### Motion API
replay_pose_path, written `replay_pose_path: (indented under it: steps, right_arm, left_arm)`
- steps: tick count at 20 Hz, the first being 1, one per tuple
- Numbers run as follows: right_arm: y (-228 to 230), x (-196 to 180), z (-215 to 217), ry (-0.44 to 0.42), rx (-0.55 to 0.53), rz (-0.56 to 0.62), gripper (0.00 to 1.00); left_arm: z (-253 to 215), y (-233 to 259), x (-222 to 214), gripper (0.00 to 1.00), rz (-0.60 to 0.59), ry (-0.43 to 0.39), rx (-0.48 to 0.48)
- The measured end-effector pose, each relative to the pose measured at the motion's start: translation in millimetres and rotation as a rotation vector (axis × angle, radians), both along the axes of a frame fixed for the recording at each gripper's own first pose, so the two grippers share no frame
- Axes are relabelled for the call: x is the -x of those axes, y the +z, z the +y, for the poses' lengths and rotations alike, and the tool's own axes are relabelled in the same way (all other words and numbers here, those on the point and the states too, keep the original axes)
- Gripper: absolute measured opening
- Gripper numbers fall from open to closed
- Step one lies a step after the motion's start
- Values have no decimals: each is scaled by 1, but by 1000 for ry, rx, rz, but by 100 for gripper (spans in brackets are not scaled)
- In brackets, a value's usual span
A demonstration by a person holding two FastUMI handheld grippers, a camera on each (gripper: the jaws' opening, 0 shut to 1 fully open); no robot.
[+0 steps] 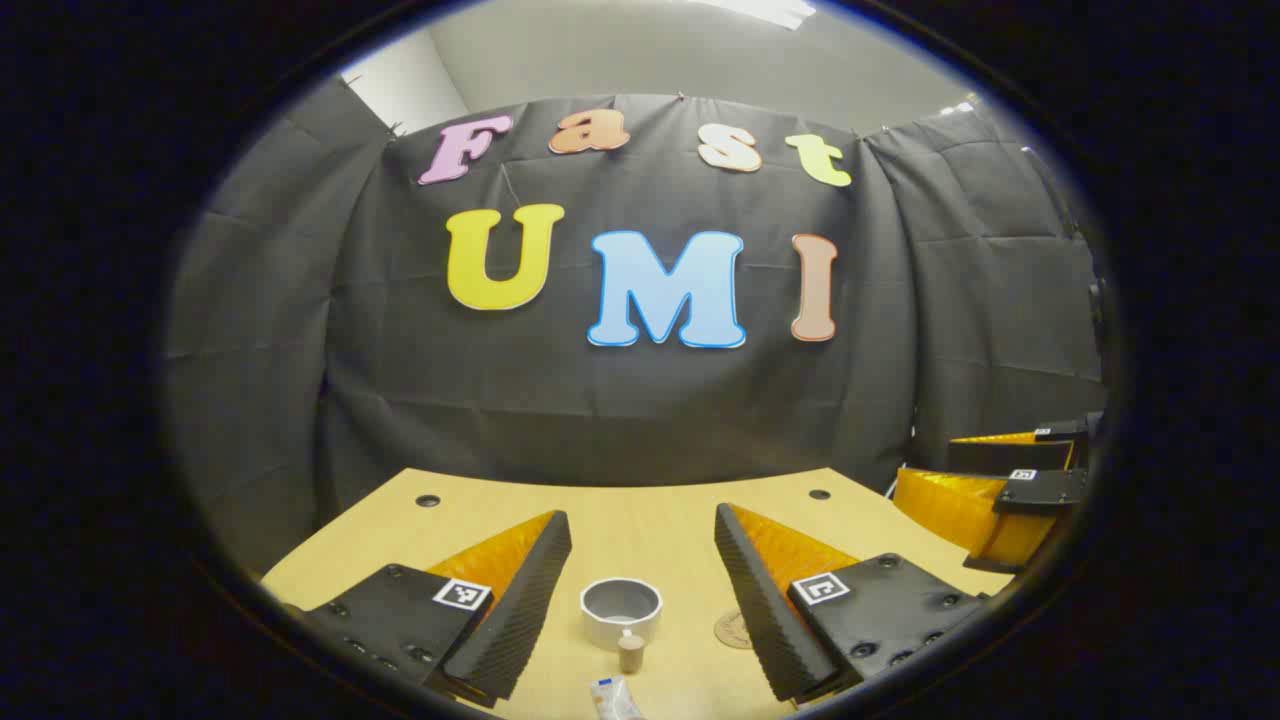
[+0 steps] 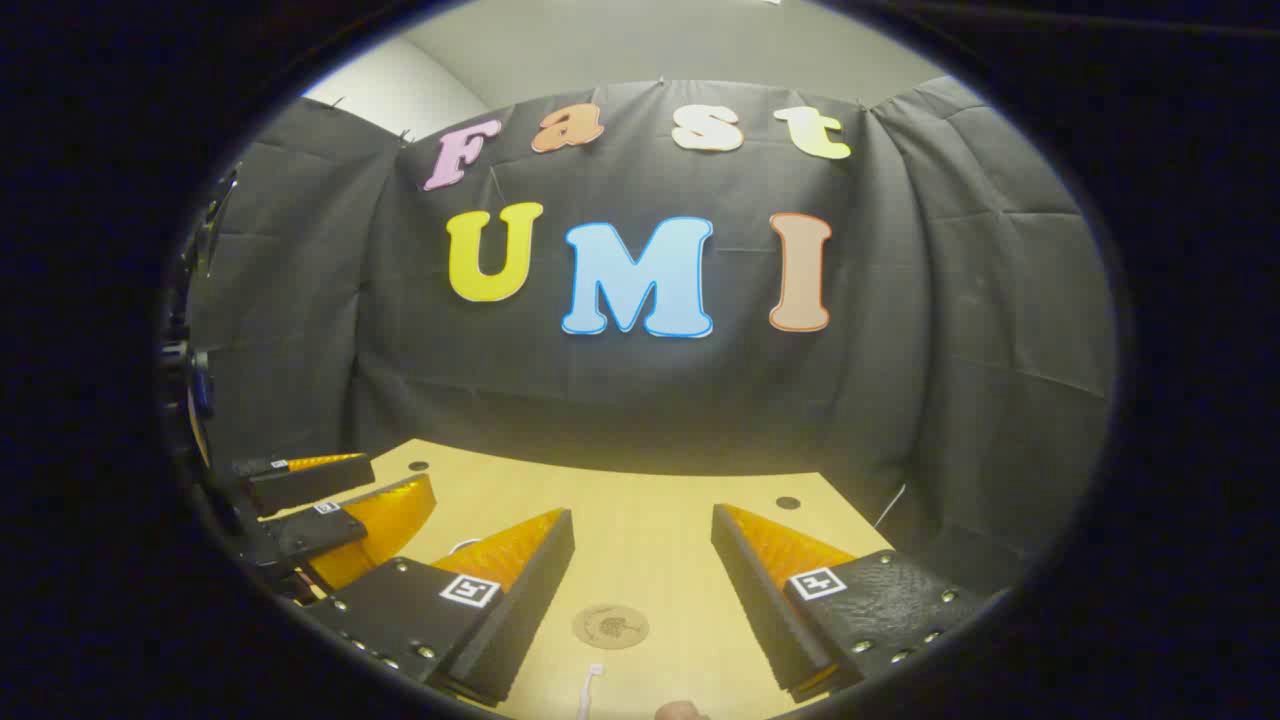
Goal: Put the toothbrush and toothpaste on the desktop into the cup, then pick up the cup and place it on the coaster on the desktop.
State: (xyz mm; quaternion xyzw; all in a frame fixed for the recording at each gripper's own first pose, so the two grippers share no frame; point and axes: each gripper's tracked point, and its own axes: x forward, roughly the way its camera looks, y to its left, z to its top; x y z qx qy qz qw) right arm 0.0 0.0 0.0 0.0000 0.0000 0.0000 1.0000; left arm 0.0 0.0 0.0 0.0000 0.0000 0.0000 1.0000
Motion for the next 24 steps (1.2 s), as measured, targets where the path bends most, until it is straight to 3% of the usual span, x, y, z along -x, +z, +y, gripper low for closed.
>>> replay_pose_path:
  steps: [13,24]
  right_arm:
    - [-48,-9,17,75,-39,196,90]
    - [-133,-1,40,143,-114,552,90]
  left_arm:
    - [2,-38,-11,94,129,-20,6]
    - [1,-139,-5,94,477,-55,5]
